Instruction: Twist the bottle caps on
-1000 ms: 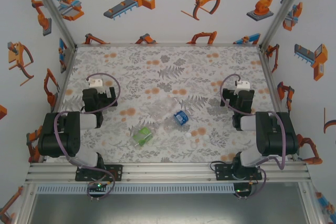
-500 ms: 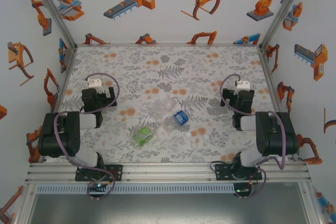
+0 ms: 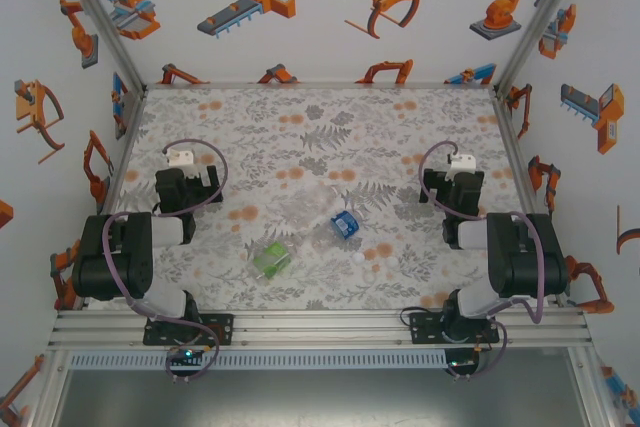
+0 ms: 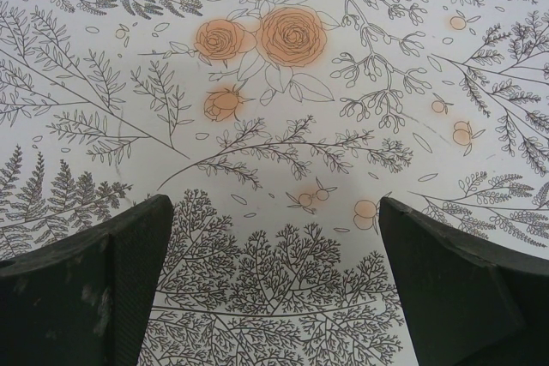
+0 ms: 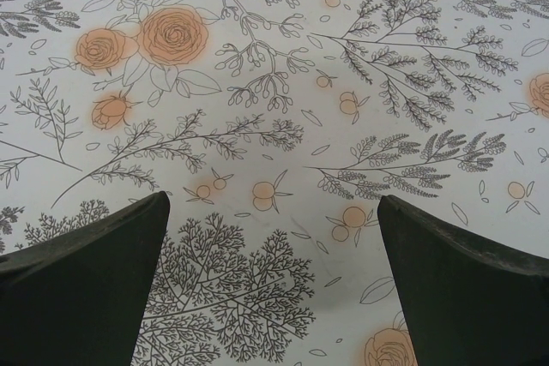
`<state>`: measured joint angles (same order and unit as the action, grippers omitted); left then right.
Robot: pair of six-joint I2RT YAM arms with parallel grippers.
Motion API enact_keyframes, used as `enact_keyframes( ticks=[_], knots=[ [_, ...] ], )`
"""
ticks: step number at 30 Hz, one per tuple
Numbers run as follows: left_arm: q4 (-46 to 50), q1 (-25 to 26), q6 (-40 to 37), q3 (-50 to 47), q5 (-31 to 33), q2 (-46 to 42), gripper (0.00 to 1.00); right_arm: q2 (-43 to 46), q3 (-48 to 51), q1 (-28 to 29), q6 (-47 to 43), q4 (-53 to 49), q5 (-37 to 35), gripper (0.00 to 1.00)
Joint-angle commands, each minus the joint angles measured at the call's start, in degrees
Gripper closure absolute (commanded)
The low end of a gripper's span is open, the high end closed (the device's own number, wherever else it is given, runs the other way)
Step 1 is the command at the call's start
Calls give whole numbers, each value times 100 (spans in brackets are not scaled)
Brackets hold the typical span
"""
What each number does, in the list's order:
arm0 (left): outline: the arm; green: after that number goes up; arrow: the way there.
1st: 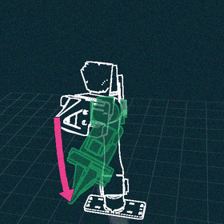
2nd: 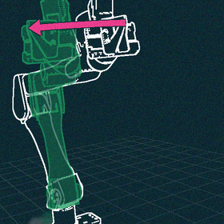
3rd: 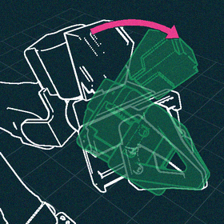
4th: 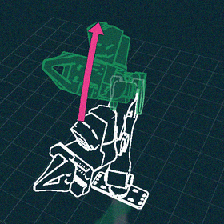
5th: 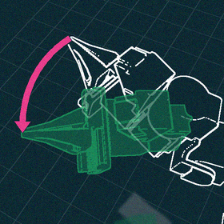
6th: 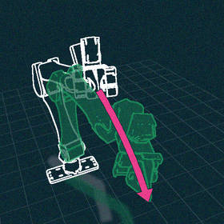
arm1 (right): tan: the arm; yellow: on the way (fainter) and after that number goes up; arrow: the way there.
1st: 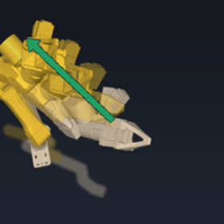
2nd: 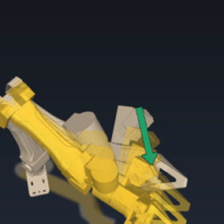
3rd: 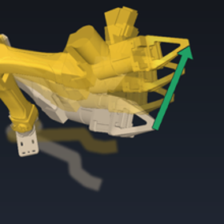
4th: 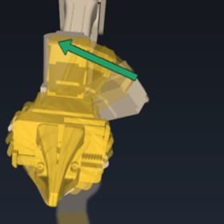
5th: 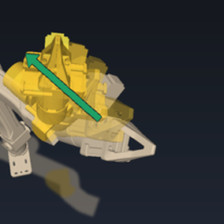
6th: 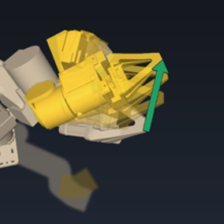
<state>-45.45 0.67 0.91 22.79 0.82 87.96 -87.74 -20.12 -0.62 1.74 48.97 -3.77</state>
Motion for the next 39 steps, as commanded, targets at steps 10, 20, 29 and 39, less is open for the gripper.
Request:
enact_keyframes(
  ticks=[10,20,29,39],
  knots=[
    [1640,206,-43,483,416,-1021,3,1396,-284,62,7,-1226,43,2],
    [4582,592,532,1623,79,-1765,3,2447,-1203,480,1191,-4267,349,8],
    [6499,1211,1183,2402,-743,-2354,0,2454,-2065,1636,2735,-6422,168,17],
    [7372,2778,1277,2912,-557,-2404,0,2315,-2514,2381,3644,-7346,417,24]
  ],
)
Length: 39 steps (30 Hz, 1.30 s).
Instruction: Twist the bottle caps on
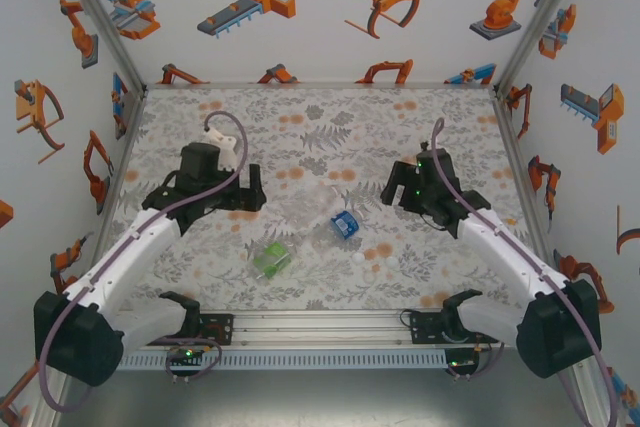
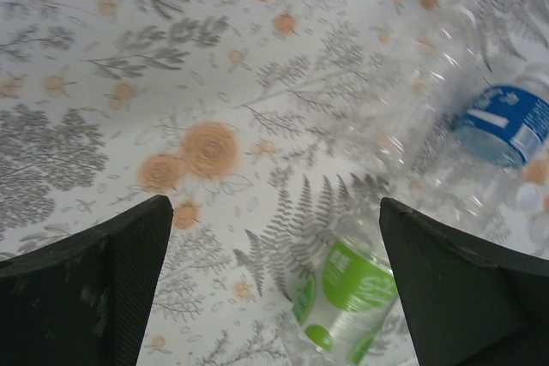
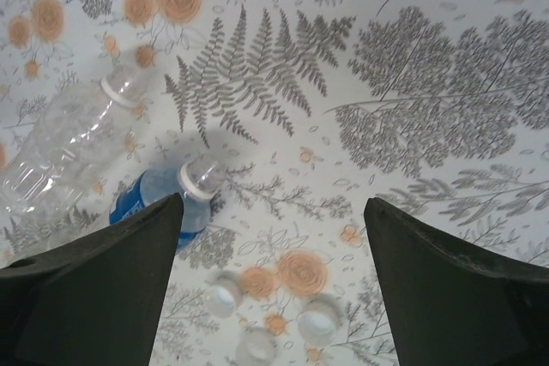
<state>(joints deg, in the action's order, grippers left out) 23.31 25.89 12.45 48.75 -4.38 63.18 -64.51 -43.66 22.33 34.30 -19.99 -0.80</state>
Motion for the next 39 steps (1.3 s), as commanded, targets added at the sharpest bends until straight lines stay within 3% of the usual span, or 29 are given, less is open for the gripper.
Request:
enact_keyframes(
  ticks=[1,11,25,39],
  knots=[
    [578,407,110,404,-11,150,0,-18,-160,128,386,-469,148,24],
    [741,1057,-397,1079,-176,1145,3,390,201,194,318,-455,264,24],
    [1235,1159,-1473,2148,-839,2653,4,580,482,194,441,-400,176,24],
    [1521,1254,-1855,2937,-1294,3953,4,345,481,199,472,-348,111,24]
  ],
)
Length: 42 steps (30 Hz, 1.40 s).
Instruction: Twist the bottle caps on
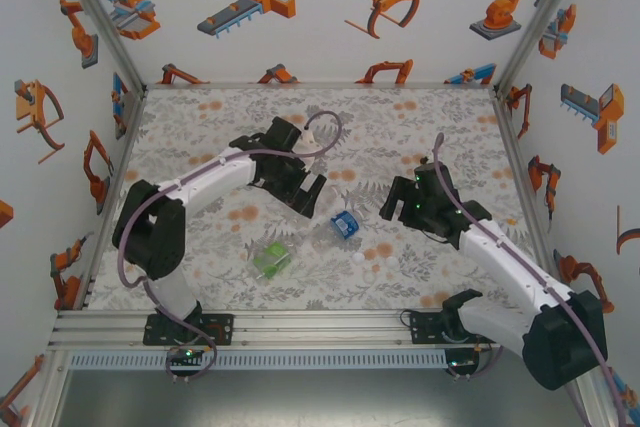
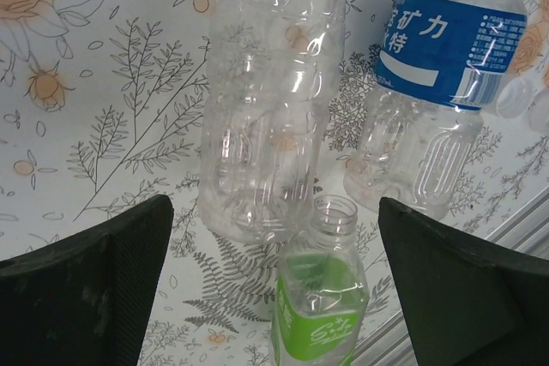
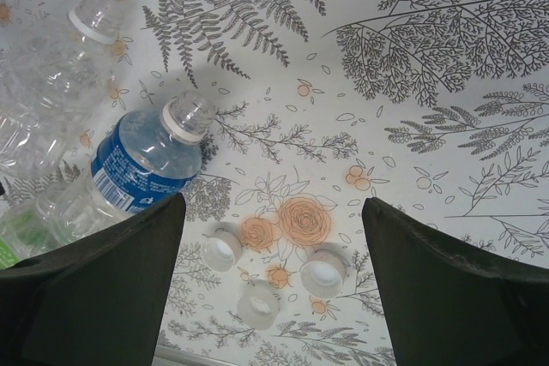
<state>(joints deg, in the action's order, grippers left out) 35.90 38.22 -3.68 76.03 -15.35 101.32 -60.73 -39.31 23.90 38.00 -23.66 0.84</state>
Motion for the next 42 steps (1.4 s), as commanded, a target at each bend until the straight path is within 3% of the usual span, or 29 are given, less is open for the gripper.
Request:
enact_keyframes(
  ticks=[1,22,42],
  knots=[
    [273,21,-284,228,-206,226,4,-44,50,37,99,18,-64,24],
    [193,37,-269,557,-99,1336,13,-341,192,36,120,178,-73,24],
    [547,336,-285,720,832,1688,28,-398,204,38,116,222,-70,23]
  ],
)
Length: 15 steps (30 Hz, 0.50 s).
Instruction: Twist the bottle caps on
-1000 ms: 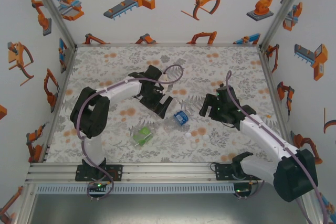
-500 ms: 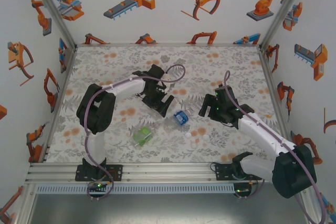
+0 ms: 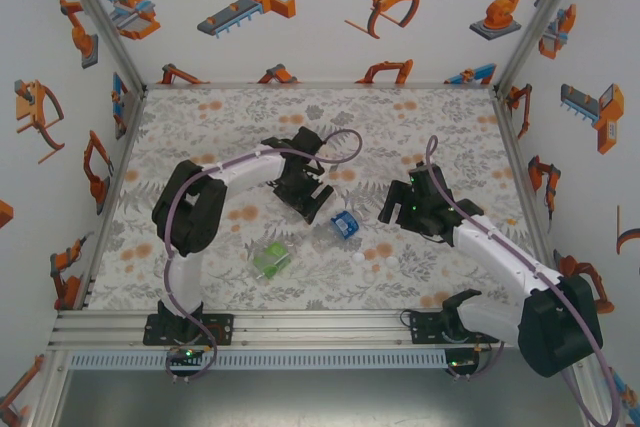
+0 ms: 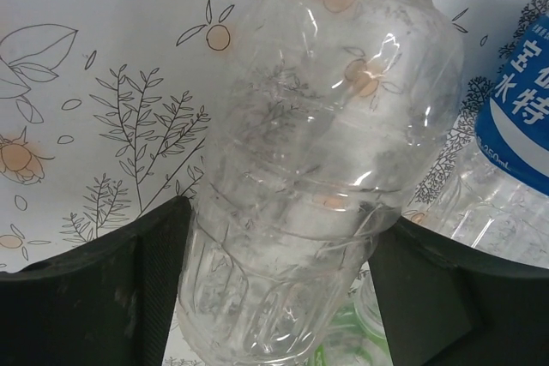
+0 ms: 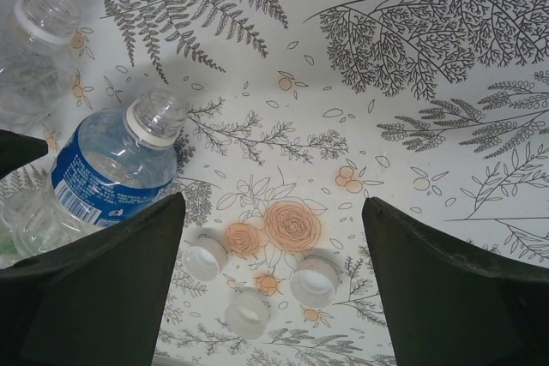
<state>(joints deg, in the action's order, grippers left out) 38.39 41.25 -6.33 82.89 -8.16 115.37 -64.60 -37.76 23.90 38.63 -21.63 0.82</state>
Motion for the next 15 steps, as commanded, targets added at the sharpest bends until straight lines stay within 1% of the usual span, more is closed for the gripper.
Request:
enact_keyframes(
  ticks=[1,3,8,11,15],
  knots=[
    [304,46,-11,55,121,309,30,-1,56,39,44,18,-78,23],
    [311,69,-1,88,139,334,32,25,64,36,48,9,-82,23],
    [285,85,68,80,273,230,43,89,57,36,36,-30,-75,24],
    [184,84,147,-29,385,0,49,163,27,42,39,-56,-68,23],
    [-34,75,326,-217,398,-437,55,318,23,37,2,119,116,24]
  ],
)
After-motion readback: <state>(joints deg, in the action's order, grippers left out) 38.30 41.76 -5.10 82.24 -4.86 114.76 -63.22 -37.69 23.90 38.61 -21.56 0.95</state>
